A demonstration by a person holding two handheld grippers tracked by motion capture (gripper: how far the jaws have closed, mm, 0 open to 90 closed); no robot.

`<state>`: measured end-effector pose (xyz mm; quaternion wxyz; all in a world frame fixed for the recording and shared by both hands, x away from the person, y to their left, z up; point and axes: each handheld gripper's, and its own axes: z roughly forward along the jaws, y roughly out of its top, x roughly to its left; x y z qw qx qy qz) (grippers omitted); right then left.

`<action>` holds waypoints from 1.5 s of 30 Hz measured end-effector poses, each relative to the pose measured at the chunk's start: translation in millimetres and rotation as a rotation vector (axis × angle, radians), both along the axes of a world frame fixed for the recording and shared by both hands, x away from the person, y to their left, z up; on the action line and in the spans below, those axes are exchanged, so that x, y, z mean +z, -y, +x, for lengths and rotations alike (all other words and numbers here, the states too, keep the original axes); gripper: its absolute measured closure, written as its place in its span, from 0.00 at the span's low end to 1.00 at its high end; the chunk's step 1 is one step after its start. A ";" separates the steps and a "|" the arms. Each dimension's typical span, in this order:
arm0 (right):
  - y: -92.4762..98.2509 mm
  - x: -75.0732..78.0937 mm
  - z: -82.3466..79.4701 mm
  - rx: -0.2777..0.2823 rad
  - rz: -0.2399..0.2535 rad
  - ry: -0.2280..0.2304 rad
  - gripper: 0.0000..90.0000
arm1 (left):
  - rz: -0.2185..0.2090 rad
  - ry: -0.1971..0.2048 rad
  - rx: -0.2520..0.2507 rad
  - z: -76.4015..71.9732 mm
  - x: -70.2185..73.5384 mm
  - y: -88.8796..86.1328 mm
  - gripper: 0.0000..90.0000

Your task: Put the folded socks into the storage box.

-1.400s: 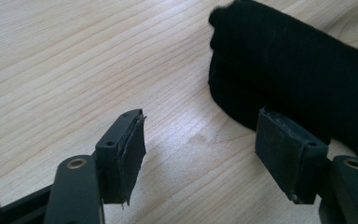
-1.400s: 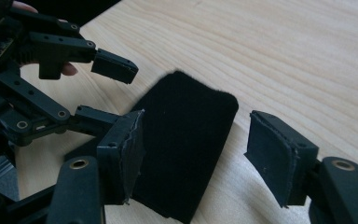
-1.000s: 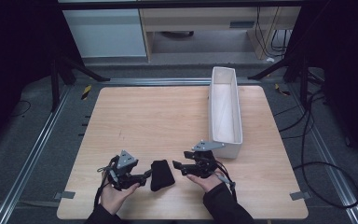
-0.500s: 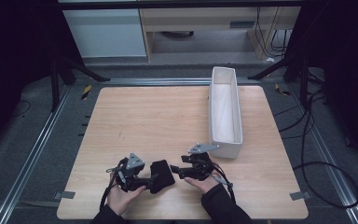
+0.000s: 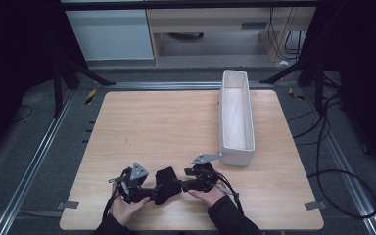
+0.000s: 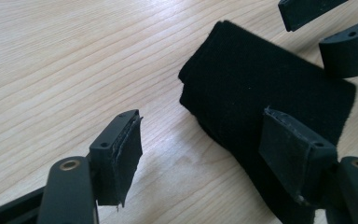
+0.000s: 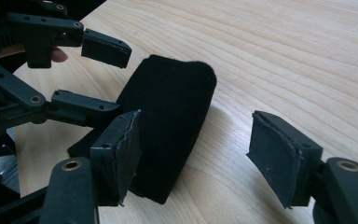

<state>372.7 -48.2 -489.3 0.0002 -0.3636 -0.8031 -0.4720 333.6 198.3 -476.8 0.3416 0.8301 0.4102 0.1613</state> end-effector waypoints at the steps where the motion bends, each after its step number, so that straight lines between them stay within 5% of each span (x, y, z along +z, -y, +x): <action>1: -1.3 -0.3 0.3 0.001 0.000 -0.005 0.37 | -0.001 0.000 0.000 0.0 -0.5 -0.7 0.31; 15: -32.3 -3.0 7.6 0.063 -0.024 -0.091 0.41 | 0.009 0.000 -0.003 -3.0 -5.3 -4.1 0.31; 20: -37.4 -7.3 11.6 0.082 -0.022 -0.172 0.48 | 0.022 -0.012 -0.001 -2.4 -8.7 -4.5 0.31; 28: -41.7 -1.1 13.2 0.121 -0.039 -0.237 0.74 | 0.018 -0.020 -0.007 -1.2 -10.2 -5.3 0.31; 32: -41.2 2.0 14.2 0.127 -0.050 -0.261 0.78 | 0.000 -0.015 -0.009 -2.7 -9.5 -5.3 0.30; 35: -37.8 8.8 14.2 0.123 -0.070 -0.231 0.78 | -0.003 0.007 -0.008 -5.2 -4.8 -7.5 0.32; 45: -6.9 60.5 15.9 0.117 -0.013 0.007 0.78 | -0.022 0.027 0.060 -1.1 -0.5 -28.1 0.32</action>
